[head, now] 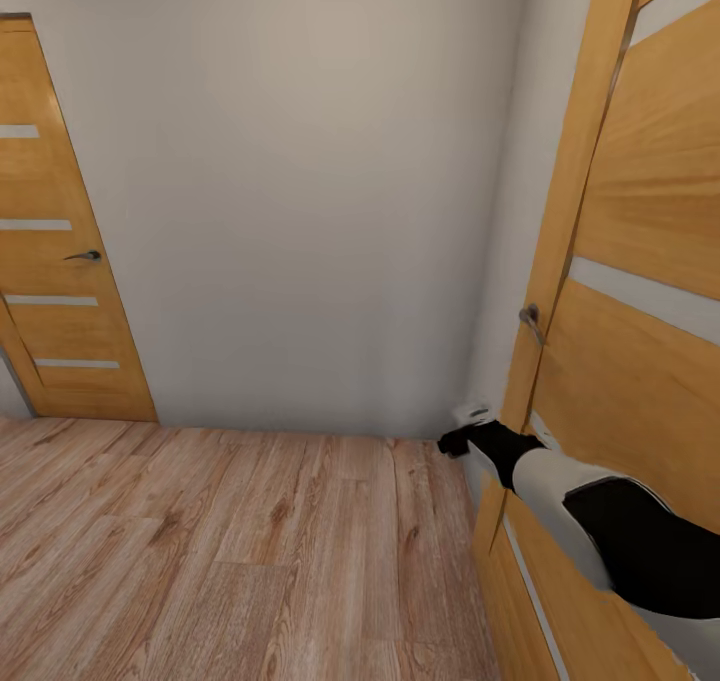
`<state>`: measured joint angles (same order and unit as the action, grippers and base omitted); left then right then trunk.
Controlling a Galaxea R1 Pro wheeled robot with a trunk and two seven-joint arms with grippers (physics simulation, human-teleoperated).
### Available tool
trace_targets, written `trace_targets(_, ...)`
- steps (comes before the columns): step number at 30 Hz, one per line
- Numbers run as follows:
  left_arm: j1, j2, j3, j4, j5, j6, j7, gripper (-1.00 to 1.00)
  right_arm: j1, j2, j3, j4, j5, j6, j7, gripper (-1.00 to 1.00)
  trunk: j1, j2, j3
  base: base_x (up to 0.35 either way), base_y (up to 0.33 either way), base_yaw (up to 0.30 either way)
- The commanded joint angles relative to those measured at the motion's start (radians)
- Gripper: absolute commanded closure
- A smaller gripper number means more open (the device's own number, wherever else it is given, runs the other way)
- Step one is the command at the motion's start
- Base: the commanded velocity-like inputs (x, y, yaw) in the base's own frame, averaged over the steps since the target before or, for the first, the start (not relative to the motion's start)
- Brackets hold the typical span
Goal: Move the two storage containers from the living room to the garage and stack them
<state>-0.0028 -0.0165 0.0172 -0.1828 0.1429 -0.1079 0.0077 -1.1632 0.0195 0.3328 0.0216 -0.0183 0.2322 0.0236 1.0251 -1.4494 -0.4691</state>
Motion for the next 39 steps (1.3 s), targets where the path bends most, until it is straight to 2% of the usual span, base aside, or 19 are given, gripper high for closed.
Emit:
trace_targets(1,0.0,0.0,0.001,0.0,0.006,-0.003,0.001,-1.0,0.034,-0.004,0.007,0.005,-0.011,0.0,0.022,-1.0,0.0,-0.001,-0.001,0.0,0.0,0.0)
trace_targets(3,0.0,0.0,0.001,0.0,0.006,-0.002,0.001,-1.0,0.178,-0.012,0.006,0.009,-0.054,-0.003,0.062,-1.0,0.0,-0.001,-0.001,0.0,0.0,0.0)
trace_targets(4,0.0,0.0,0.001,0.0,0.006,-0.002,0.001,-1.0,0.208,-0.012,0.005,0.009,-0.061,-0.004,0.066,-1.0,0.0,-0.001,-0.001,0.0,0.0,0.0)
trace_targets(5,0.0,0.0,0.001,0.001,0.006,-0.001,0.0,-1.0,0.277,-0.014,0.005,0.01,-0.071,-0.009,0.071,-1.0,0.0,-0.001,-0.001,0.0,0.0,0.0)
trace_targets(7,0.0,0.0,0.001,0.002,0.006,-0.002,-0.002,-1.0,0.413,-0.015,0.005,0.01,-0.081,-0.019,0.077,-1.0,0.0,-0.001,-0.001,0.0,0.0,0.0)
trace_targets(8,0.0,0.0,0.001,0.003,0.005,-0.002,-0.004,-1.0,0.513,-0.015,0.006,0.009,-0.084,-0.037,0.078,-1.0,0.0,-0.001,-0.001,0.0,0.0,0.0)
trace_targets(9,0.0,0.0,0.001,0.003,0.005,-0.002,-0.005,-1.0,0.579,-0.016,0.006,0.009,-0.085,-0.062,0.078,-1.0,0.0,-0.001,-0.001,0.0,0.0,0.0)
trace_targets(10,0.0,0.0,0.001,0.003,0.005,-0.002,-0.005,-1.0,0.611,-0.016,0.006,0.01,-0.086,-0.08,0.075,-1.0,0.0,-0.001,-0.001,0.0,0.0,0.0)
trace_targets(11,0.0,0.0,0.001,0.003,0.005,-0.002,-0.005,-1.0,0.678,-0.017,0.006,0.01,-0.086,-0.129,0.071,-1.0,0.0,-0.001,-0.001,0.0,0.0,0.0)
trace_targets(12,0.0,0.0,0.001,0.003,0.005,-0.003,-0.006,-1.0,0.712,-0.018,0.006,0.01,-0.086,-0.158,0.07,-1.0,0.0,-0.001,-0.001,0.0,0.0,0.0)
trace_targets(13,0.0,0.0,0.001,0.003,0.005,-0.003,-0.005,-1.0,0.781,-0.024,0.006,0.01,-0.085,-0.219,0.067,-1.0,0.0,-0.001,-0.001,0.0,0.0,0.0)
trace_targets(14,0.0,0.0,-0.001,0.004,0.006,-0.004,-0.005,-1.0,0.881,-0.034,0.007,0.01,-0.082,-0.301,0.062,-1.0,0.0,-0.001,-0.001,0.0,0.0,0.0)
trace_targets(16,0.0,-0.001,-0.001,0.005,0.006,-0.004,-0.004,-1.0,0.964,-0.041,0.007,0.01,-0.083,-0.349,0.057,-1.0,0.0,-0.001,-0.001,0.0,0.0,0.0)
trace_targets(18,0.0,-0.001,-0.002,0.01,0.006,-0.005,-0.003,-1.0,1.022,-0.049,0.008,0.01,-0.085,-0.376,0.054,-1.0,0.0,-0.001,-0.001,0.0,0.0,0.0)
trace_targets(20,0.0,-0.002,-0.001,0.021,0.006,-0.005,-0.002,-1.0,1.053,-0.061,0.008,0.011,-0.087,-0.394,0.053,-1.0,0.0,-0.001,-0.001,0.0,0.0,0.0)
trace_targets(23,0.0,-0.003,0.002,0.047,0.006,-0.005,-0.001,-1.0,1.078,-0.094,0.007,0.011,-0.089,-0.411,0.052,-1.0,0.0,-0.001,-0.001,0.0,0.0,0.0)
trace_targets(30,0.0,-0.003,0.003,0.055,0.006,-0.006,0.0,-1.0,1.085,-0.106,0.008,0.01,-0.086,-0.409,0.053,-1.0,0.0,-0.001,-0.001,0.0,0.0,0.0)
trace_targets(39,0.0,-0.005,0.003,0.055,0.006,-0.006,0.001,-1.0,1.085,-0.107,0.008,0.01,-0.082,-0.402,0.053,-1.0,0.0,-0.001,-0.001,0.0,0.0,0.0)
